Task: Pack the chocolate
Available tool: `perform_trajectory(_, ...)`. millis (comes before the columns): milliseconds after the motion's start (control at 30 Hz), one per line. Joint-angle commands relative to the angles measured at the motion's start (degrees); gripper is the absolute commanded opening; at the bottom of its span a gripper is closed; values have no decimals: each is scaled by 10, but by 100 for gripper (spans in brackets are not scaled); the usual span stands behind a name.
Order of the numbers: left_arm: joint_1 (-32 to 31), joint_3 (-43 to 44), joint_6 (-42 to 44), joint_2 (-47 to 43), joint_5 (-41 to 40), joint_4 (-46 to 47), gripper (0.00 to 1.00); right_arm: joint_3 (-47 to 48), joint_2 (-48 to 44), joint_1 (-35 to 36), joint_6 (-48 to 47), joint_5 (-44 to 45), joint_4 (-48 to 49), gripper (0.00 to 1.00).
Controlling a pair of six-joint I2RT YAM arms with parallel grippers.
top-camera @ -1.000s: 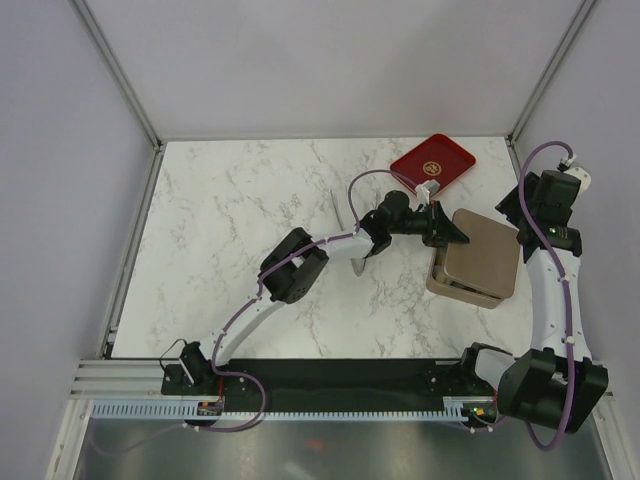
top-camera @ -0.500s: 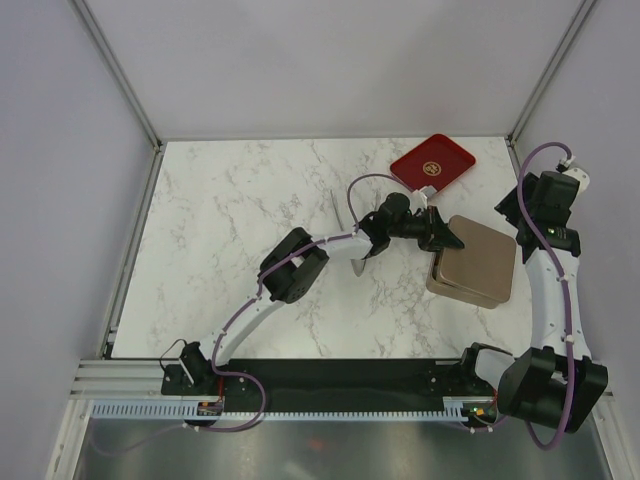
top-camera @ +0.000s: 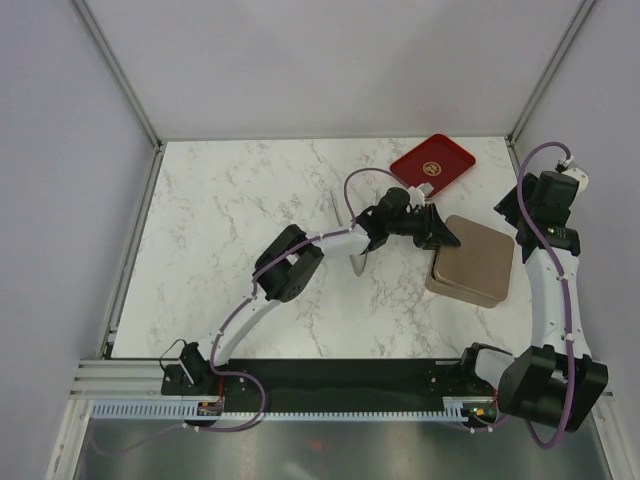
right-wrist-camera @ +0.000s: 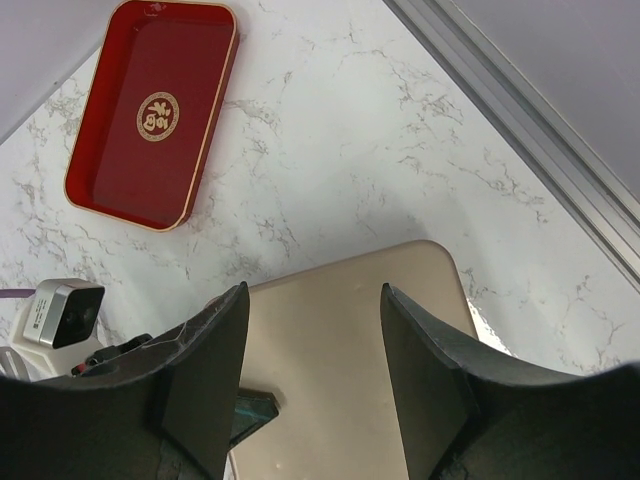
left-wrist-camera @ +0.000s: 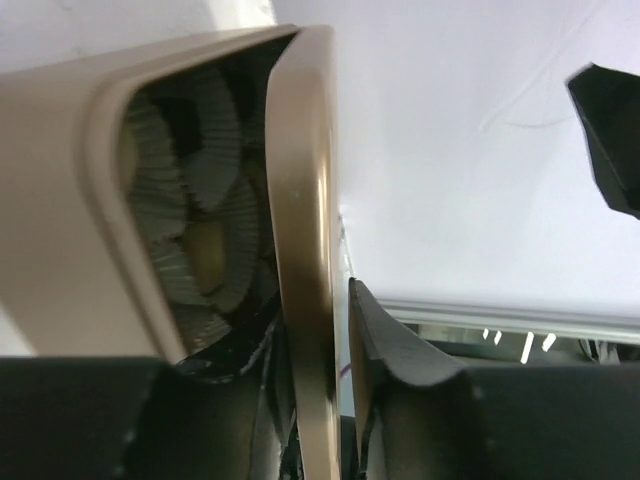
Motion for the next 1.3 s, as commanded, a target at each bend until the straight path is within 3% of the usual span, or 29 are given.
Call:
perform_trajectory(0, 9, -12, 54, -53, -31, -34, 35, -2, -1, -3, -6, -8, 19, 63)
perform_trajectory(233, 15, -32, 83, -75, -46, -69, 43, -9, -1, -4, -5, -13, 23, 63)
perform_trajectory(667, 22, -55, 197, -138, -131, -221, 52, -10, 21, -3, 2, -54, 19, 62)
perform_trajectory(1033, 23, -127, 249, -182, -145, -251, 53, -57, 40, -3, 19, -145, 8, 36)
perform_trajectory(1267, 26, -221, 292, -283, -178, -285, 54, -130, 35, -3, 38, -210, 35, 10)
